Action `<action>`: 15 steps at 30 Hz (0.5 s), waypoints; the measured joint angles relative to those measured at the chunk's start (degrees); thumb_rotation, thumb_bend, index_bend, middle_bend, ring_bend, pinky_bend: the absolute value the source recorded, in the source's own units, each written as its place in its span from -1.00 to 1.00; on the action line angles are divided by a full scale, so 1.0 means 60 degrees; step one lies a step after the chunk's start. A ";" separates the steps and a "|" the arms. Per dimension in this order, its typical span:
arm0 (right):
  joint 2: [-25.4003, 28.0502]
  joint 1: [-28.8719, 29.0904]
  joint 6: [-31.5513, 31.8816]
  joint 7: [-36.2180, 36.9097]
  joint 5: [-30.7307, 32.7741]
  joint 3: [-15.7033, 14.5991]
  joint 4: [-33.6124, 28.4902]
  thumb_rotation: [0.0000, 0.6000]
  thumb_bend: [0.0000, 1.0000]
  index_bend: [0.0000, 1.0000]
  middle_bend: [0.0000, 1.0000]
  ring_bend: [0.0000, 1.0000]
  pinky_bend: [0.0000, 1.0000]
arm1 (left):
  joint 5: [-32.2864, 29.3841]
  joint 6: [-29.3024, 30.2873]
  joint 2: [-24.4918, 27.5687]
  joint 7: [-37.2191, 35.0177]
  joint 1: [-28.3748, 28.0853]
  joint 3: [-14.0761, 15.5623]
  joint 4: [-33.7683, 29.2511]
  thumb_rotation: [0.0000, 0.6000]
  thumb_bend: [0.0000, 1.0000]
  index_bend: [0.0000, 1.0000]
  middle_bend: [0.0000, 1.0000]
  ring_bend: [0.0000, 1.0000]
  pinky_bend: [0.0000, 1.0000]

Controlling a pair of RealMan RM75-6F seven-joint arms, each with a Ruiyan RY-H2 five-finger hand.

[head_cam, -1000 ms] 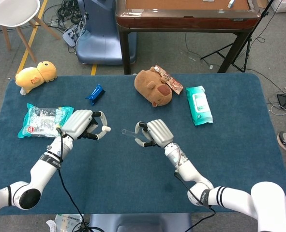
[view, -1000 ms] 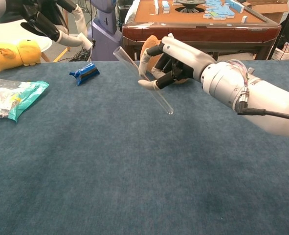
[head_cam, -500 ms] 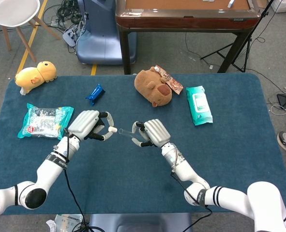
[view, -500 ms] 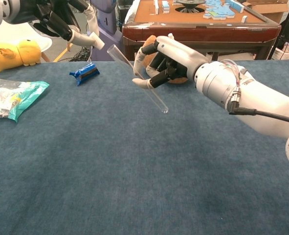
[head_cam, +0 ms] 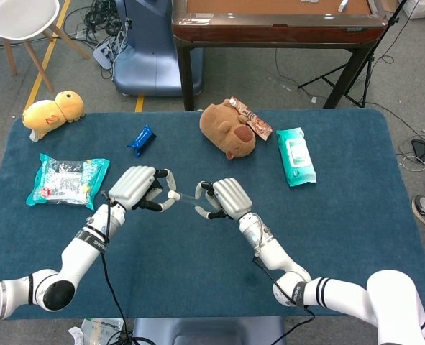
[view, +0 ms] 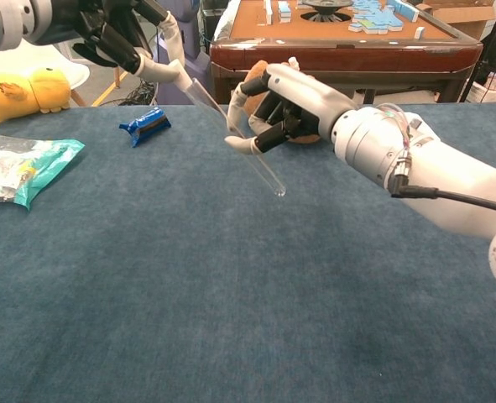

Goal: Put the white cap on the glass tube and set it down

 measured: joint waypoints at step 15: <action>-0.0060 -0.0025 0.0099 0.0190 -0.0045 0.0039 0.0025 1.00 0.14 0.25 0.80 0.93 0.92 | -0.0073 0.0136 -0.0211 -0.0051 -0.0069 0.0011 0.0140 1.00 -0.38 0.10 1.00 1.00 1.00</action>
